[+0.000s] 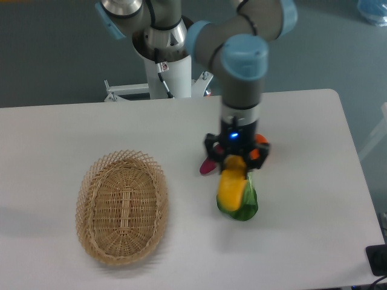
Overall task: Place the mango in the basket
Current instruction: 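Lift the mango and carry it over the wicker basket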
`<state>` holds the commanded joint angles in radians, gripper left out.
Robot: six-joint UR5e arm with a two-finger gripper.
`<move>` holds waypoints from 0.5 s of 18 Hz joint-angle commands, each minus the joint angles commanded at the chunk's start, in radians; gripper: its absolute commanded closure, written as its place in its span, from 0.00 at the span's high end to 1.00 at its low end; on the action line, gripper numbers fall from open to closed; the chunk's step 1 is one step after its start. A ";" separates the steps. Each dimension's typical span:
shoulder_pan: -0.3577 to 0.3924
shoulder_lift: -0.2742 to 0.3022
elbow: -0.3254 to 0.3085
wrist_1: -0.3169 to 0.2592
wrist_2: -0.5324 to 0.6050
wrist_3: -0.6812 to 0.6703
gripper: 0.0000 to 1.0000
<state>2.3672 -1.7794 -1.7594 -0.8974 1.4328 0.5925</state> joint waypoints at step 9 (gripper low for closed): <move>-0.198 -0.084 -0.038 0.064 0.009 -0.140 0.53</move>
<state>2.1692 -1.8636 -1.7978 -0.8332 1.4419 0.4525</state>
